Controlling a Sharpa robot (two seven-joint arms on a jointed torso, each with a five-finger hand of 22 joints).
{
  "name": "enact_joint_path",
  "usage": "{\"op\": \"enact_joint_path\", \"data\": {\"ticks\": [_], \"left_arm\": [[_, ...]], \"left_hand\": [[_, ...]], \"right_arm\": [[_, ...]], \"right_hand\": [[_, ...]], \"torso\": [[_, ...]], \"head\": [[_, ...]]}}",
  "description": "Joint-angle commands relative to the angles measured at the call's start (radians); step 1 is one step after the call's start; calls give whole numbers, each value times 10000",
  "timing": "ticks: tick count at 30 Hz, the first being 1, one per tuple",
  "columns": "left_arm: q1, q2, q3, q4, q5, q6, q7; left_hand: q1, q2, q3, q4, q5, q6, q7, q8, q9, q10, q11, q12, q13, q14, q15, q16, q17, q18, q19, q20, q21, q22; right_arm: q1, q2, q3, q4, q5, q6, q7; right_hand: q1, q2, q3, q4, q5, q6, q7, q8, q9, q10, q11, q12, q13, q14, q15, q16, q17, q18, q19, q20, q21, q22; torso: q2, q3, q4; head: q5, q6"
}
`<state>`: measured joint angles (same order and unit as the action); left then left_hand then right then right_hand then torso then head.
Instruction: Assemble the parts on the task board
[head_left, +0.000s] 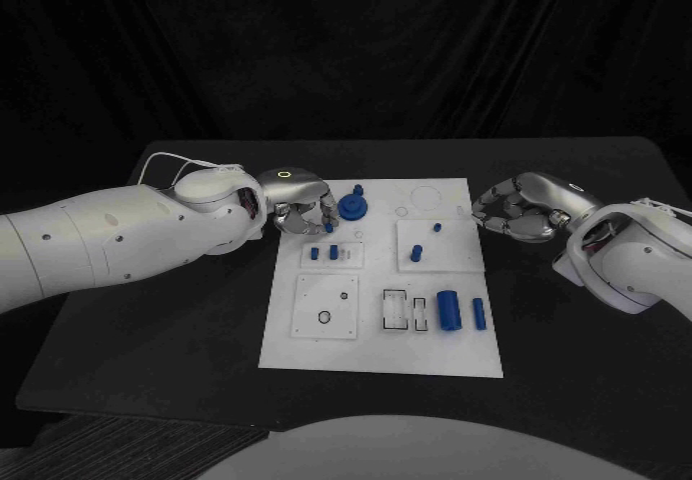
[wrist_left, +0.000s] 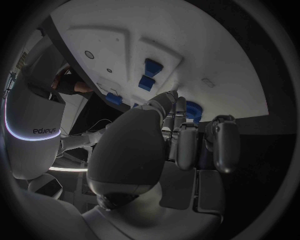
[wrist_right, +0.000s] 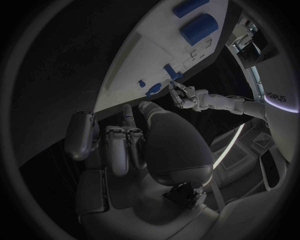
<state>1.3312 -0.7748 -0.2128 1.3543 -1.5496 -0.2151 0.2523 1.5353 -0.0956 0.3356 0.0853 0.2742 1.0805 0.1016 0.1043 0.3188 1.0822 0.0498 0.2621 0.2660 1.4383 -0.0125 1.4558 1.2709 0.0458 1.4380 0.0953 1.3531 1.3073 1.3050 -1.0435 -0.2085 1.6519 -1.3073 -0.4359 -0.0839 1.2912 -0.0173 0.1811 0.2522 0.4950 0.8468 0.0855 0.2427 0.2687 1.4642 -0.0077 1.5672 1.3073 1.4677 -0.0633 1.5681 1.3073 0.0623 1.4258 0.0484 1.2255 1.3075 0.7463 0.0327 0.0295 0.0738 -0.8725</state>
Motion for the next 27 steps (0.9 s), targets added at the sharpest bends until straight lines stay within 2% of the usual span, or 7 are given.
{"op": "enact_joint_path", "data": {"ticks": [1, 27], "left_arm": [[-18, 7, 7, 27, -16, 158, 38], [-87, 98, 6, -41, -16, 363, 4]], "left_hand": [[20, 12, 47, -7, 47, -10, 28, 2, 5, 59, 1, -60, -12, -29, -26, -44, -9, 74, -67, -11, -64, 1926], [36, 6, 73, -46, 56, -23, 35, -21, -6, 67, 9, -97, -38, -55, -31, -67, -62, 86, -99, -13, -117, 1911]], "right_arm": [[-28, 4, 5, 0, -6, -40, -37], [-41, 9, 5, 7, -6, 25, -61]], "right_hand": [[77, 6, 43, -2, 52, 2, 30, 5, -14, 991, 16, -40, 2548, 1031, -19, 27, 2635, 127, -56, -16, -27, 1605], [93, 14, 57, -15, 55, 6, 29, 8, -14, 989, 16, -41, 2546, 1031, -18, 27, 2635, 128, -56, -16, -35, 1604]], "torso": [[4, -4, -1], [19, -12, 12]], "head": [[8, -2], [26, -2]]}}
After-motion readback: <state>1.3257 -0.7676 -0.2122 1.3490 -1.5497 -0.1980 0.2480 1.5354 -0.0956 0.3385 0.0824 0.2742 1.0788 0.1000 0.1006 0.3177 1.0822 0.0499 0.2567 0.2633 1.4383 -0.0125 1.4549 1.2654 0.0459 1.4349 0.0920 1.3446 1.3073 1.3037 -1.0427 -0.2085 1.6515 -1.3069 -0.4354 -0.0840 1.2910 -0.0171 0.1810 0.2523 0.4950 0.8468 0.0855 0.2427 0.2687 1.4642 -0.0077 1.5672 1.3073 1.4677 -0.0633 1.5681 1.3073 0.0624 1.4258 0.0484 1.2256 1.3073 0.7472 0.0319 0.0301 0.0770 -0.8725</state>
